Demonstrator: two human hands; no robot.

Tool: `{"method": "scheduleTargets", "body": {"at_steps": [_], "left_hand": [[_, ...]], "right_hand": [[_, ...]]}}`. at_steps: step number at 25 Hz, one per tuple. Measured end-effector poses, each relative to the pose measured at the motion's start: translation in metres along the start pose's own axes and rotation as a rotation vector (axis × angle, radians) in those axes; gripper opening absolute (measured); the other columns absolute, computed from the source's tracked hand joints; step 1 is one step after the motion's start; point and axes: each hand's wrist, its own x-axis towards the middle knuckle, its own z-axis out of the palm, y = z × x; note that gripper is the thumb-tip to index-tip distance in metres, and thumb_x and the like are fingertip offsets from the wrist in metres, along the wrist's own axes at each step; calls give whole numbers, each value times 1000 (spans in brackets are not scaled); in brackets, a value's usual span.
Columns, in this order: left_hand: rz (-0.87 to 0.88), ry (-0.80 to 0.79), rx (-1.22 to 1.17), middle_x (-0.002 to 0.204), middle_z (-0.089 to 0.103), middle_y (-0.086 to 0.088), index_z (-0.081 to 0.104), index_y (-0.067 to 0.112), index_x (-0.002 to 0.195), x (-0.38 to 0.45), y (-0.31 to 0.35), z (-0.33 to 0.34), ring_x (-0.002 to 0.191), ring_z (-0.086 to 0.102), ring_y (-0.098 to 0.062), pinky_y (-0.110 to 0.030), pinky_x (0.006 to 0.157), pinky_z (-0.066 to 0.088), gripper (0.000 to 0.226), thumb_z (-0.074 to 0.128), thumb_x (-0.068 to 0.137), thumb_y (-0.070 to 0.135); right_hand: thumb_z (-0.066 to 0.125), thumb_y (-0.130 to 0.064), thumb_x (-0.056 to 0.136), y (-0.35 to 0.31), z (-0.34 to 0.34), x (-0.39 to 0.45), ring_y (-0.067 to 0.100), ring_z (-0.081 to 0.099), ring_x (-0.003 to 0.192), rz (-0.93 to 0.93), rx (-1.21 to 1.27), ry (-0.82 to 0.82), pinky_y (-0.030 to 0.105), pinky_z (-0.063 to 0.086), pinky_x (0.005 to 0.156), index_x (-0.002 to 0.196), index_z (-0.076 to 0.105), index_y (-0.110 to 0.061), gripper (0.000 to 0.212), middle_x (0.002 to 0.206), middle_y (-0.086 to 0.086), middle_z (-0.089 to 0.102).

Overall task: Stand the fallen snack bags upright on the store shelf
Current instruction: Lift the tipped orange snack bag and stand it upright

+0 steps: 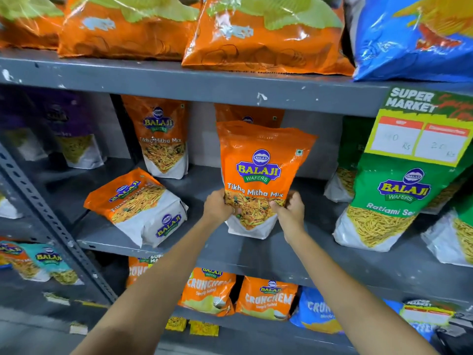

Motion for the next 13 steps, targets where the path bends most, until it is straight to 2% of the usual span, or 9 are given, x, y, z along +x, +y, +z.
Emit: {"method": "scheduleTargets", "body": {"at_steps": [4, 6, 8, 10, 13], "left_hand": [[-59, 32, -104, 120, 66, -16, 59, 2, 113, -1, -8, 5, 112, 59, -33, -43, 95, 49, 50, 79, 68, 7], [-93, 47, -151, 120, 65, -17, 59, 1, 114, -7, -5, 3, 112, 59, -31, -37, 90, 49, 50, 79, 68, 5], [-103, 82, -149, 116, 66, -19, 60, 1, 111, -14, 1, -2, 102, 61, -26, -28, 79, 50, 47, 79, 68, 6], [-106, 139, -135, 112, 67, -21, 61, 0, 110, -21, 6, -12, 93, 61, -23, -27, 74, 49, 44, 78, 71, 8], [-140, 270, -130, 112, 67, -20, 61, 0, 111, -38, 6, -34, 100, 62, -28, -34, 84, 49, 38, 73, 77, 13]], "right_hand": [[68, -5, 78, 2, 3, 5, 28, 61, 104, 7, -51, -31, 44, 51, 88, 91, 50, -19, 27, 108, 11, 64], [69, -9, 77, 3, 4, 1, 30, 58, 108, 8, -97, -27, 45, 50, 89, 101, 51, -15, 31, 117, 14, 61], [70, -9, 76, 0, 4, -7, 29, 52, 117, -28, -120, 2, 49, 48, 95, 118, 48, -12, 47, 128, 15, 53], [70, -6, 75, -5, 2, -16, 27, 47, 121, -146, -158, 68, 47, 48, 95, 124, 45, -9, 55, 134, 14, 46], [66, -1, 72, -15, -4, -34, 28, 54, 107, -388, -243, 153, 36, 51, 76, 108, 53, -10, 39, 125, 12, 48]]}}
